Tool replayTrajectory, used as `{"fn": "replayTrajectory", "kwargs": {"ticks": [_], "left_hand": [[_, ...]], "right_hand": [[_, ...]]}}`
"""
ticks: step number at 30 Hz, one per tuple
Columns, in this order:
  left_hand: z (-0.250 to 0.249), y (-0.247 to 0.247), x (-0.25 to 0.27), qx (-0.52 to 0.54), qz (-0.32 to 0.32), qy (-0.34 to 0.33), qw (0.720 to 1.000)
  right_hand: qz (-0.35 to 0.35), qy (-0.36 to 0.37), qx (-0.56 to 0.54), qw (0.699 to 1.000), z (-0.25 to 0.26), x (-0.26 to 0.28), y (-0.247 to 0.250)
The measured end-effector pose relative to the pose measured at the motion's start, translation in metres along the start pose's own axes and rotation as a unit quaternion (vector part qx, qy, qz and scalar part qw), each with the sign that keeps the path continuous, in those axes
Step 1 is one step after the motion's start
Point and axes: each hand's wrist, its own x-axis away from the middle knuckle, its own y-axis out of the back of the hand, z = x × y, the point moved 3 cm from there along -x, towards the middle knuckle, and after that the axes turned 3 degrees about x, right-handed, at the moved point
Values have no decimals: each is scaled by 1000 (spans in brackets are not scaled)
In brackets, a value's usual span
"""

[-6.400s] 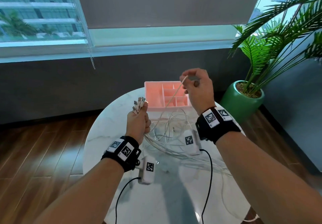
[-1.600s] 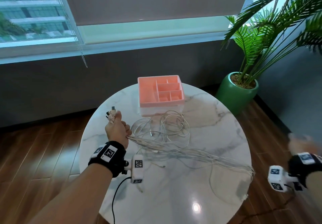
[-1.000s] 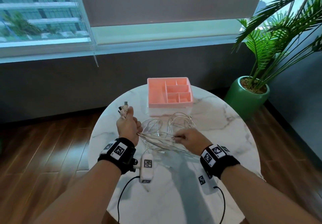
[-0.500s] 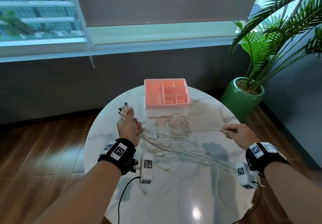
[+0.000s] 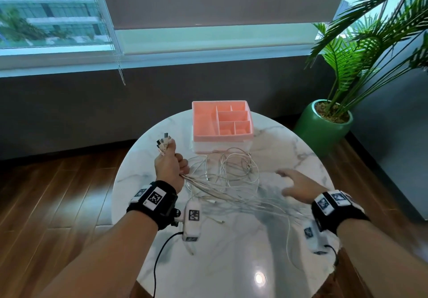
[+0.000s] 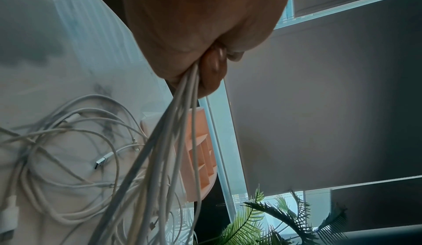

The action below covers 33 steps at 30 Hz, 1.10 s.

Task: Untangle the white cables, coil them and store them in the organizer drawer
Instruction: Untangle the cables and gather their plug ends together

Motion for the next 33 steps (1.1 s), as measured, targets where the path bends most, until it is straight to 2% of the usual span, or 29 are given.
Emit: {"fn": "replayTrajectory", "kwargs": {"ticks": [2,4,7,10,14,18,25,30,33], "left_hand": [[3,-3,2,-1,8,5,1000],[7,-7,6,-1,18,9,1000],[11,-11,12,6,21,12,1000],[7,-10,14,17,5,4,1000],[-10,8,5,25,-30,-11,999],[-15,20,3,29,-43,-18,999],[-29,12,-2,25,-28,-11,999],[-1,-4,3,5,2,15,1000],[11,-8,8,-5,29,34,999]], "right_hand": [[-54,81,-63,993,55,0,0],[-61,162,-100,980,110,5,-12],[4,223,-26,975,169,5,-58],[-24,237,75,968,185,2,-104],[-54,189,108,975,138,2,-125],[-54,126,180,974,70,4,-111],[-39,-60,95,993,-79,47,-60],[-94,-135,35,986,-123,68,-9],[-172,-177,15,969,-129,79,34]]}}
